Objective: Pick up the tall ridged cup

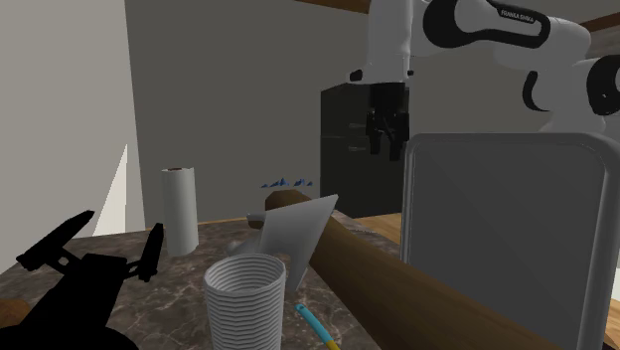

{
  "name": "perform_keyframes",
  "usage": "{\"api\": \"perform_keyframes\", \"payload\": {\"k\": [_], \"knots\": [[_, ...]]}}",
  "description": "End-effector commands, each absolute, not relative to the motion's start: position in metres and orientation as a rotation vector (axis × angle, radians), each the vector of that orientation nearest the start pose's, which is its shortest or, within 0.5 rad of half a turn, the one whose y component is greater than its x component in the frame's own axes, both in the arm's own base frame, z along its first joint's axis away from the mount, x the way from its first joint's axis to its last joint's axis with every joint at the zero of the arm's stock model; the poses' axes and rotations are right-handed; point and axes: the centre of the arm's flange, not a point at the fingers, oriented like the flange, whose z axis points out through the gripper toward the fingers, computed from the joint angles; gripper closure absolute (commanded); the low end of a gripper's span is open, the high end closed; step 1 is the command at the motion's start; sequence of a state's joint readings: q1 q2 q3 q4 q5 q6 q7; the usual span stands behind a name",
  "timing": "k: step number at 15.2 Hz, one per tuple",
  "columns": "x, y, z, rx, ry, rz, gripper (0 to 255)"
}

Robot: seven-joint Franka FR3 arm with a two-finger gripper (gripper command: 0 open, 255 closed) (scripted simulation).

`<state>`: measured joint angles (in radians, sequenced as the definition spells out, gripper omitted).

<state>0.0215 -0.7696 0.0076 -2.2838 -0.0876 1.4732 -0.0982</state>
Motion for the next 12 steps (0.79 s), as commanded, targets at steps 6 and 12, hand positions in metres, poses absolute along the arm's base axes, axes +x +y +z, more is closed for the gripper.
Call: {"api": "perform_keyframes", "payload": {"k": [6, 12], "knots": [[0.35, 0.039, 0.597, -3.195, -0.218, 0.077, 0], [0.406, 0.087, 0.581, -3.156, -0.25, 0.083, 0]]}}
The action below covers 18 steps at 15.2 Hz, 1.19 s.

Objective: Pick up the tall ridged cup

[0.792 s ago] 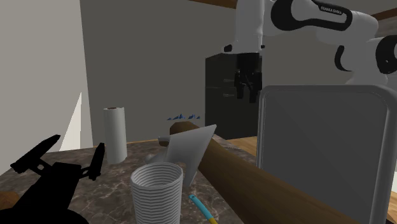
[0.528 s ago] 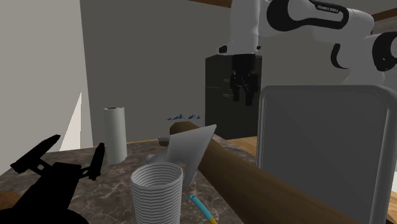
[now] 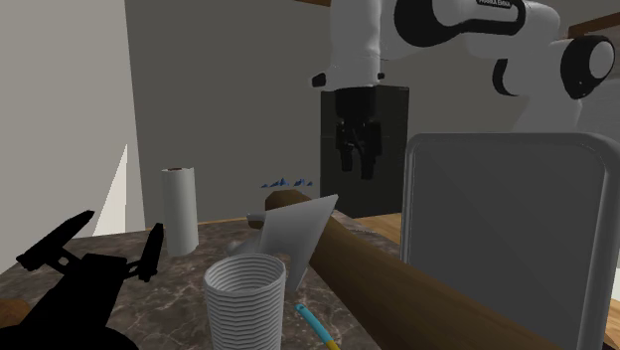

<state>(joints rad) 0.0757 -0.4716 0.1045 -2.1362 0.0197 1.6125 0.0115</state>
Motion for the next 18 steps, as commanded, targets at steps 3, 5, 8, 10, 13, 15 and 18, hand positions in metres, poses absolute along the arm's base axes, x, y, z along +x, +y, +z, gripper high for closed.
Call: {"api": "perform_keyframes", "payload": {"k": [3, 5, 8, 10, 13, 15, 18], "knots": [[0.434, 0.112, 0.573, -3.137, -0.266, 0.086, 0], [0.452, 0.129, 0.568, -3.124, -0.276, 0.088, 0], [0.48, 0.155, 0.561, -3.105, -0.291, 0.091, 0], [0.498, 0.172, 0.556, -3.092, -0.301, 0.093, 0], [0.525, 0.199, 0.55, -3.072, -0.316, 0.095, 0], [0.542, 0.217, 0.546, -3.059, -0.326, 0.097, 0], [0.569, 0.244, 0.54, -3.04, -0.341, 0.1, 0]]}}
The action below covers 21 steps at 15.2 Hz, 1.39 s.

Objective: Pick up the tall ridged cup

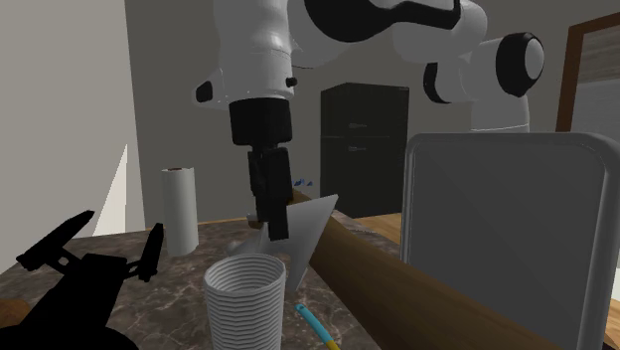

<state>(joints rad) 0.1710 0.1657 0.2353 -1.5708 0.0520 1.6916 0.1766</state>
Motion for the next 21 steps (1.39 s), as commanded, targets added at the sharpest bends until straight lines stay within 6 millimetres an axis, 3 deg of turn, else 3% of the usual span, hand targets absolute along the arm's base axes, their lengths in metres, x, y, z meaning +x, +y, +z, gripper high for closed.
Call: {"api": "perform_keyframes", "payload": {"k": [1, 3, 12, 13, 21], "knots": [[0.577, 0.253, 0.538, -3.033, -0.346, 0.101, 0], [0.593, 0.269, 0.535, -3.022, -0.354, 0.103, 0], [0.593, 0.269, 0.495, -3.022, -0.354, 0.103, 0], [0.593, 0.269, 0.494, -3.022, -0.354, 0.103, 255], [0.592, 0.269, 0.494, -3.022, -0.354, 0.103, 255]]}}
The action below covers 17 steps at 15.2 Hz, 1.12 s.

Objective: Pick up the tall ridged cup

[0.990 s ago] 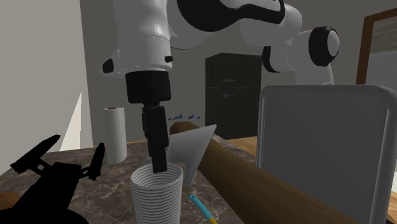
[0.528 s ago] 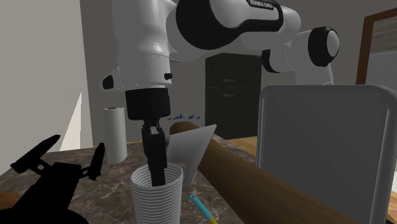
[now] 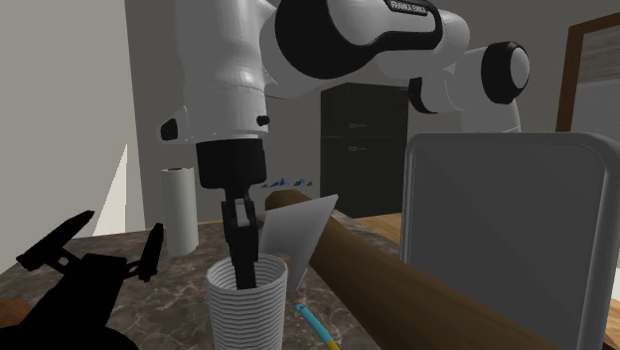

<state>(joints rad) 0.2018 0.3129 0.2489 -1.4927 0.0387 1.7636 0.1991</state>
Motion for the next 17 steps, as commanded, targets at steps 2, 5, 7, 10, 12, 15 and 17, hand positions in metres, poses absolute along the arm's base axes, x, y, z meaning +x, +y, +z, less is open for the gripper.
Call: {"api": "perform_keyframes", "payload": {"k": [2, 5, 7, 10, 12, 15, 17], "knots": [[0.593, 0.269, 0.5, -3.022, -0.354, 0.103, 255], [0.593, 0.269, 0.516, -3.022, -0.354, 0.103, 255], [0.593, 0.269, 0.527, -3.022, -0.354, 0.103, 255], [0.593, 0.269, 0.542, -3.022, -0.354, 0.103, 255], [0.593, 0.269, 0.553, -3.022, -0.354, 0.103, 255], [0.593, 0.269, 0.569, -3.022, -0.354, 0.103, 255], [0.593, 0.269, 0.575, -3.022, -0.354, 0.103, 255]]}}
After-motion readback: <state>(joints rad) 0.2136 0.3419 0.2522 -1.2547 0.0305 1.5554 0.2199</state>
